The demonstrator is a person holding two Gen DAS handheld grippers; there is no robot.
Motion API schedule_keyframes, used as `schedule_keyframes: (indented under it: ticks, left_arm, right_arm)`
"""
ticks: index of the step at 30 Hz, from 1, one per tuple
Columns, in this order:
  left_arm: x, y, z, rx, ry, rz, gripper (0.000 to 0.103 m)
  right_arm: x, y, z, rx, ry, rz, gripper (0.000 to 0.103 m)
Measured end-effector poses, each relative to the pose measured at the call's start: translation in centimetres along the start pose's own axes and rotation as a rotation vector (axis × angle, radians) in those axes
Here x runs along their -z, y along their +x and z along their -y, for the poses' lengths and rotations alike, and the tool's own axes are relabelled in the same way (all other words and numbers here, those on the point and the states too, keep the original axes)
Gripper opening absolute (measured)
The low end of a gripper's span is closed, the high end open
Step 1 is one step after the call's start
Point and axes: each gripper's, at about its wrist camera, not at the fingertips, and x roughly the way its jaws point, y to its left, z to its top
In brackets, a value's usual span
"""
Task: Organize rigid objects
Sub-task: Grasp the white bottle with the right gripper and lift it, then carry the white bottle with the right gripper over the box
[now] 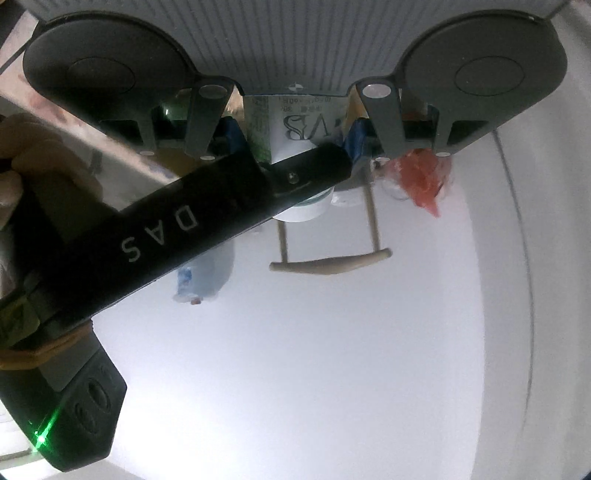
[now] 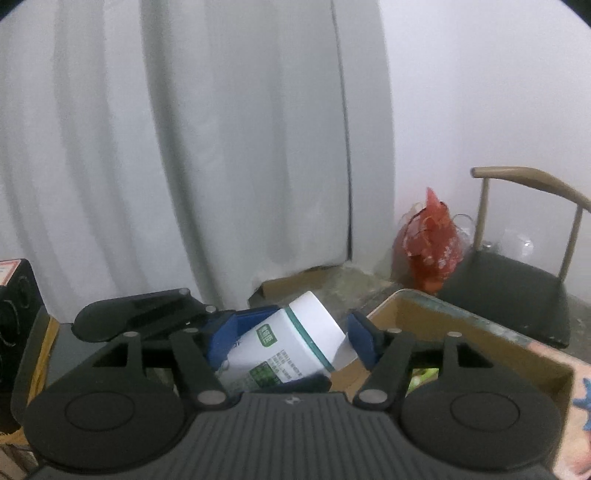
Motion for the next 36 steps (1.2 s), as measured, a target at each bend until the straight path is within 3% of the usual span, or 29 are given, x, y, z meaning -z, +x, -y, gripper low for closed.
schedule_keyframes:
  ticks: [6,10,14,20,24,36]
  left_arm:
    - [-1.2,6.3,-1.1,0.098,-0.071,-0.053,0.053]
    - [-0.6,10.9,-2.0,0.135,-0.110,-0.126,0.053]
    - [0.0,15.4,-3.2,0.165,-0.150,-0.234,0.053]
    - [1.4,20.8,-3.3,0.140,-0.150,-0.375,0.053]
    - [2.0,22.0,-3.3,0.121,-0.178,-0.433,0.053]
    - [3.7,25.8,-4.2,0.087,-0.173,-0.527,0.053]
  right_arm:
    - [-1.9,1.7,5.8,0.031,0.095,-0.018,0.060]
    - [-2.1,3.9,9.7,0.076,0.125,-0.046,0.047]
    - [-1.8,6.6,13.6,0.089,0.169,-0.082,0.044]
    - [-1.0,10.1,17.1,0.083,0.213,-0.141,0.043]
    - [-0.4,11.8,17.9,0.072,0.210,-0.172,0.043]
    - [1.4,14.0,19.6,0.038,0.275,-0.229,0.042]
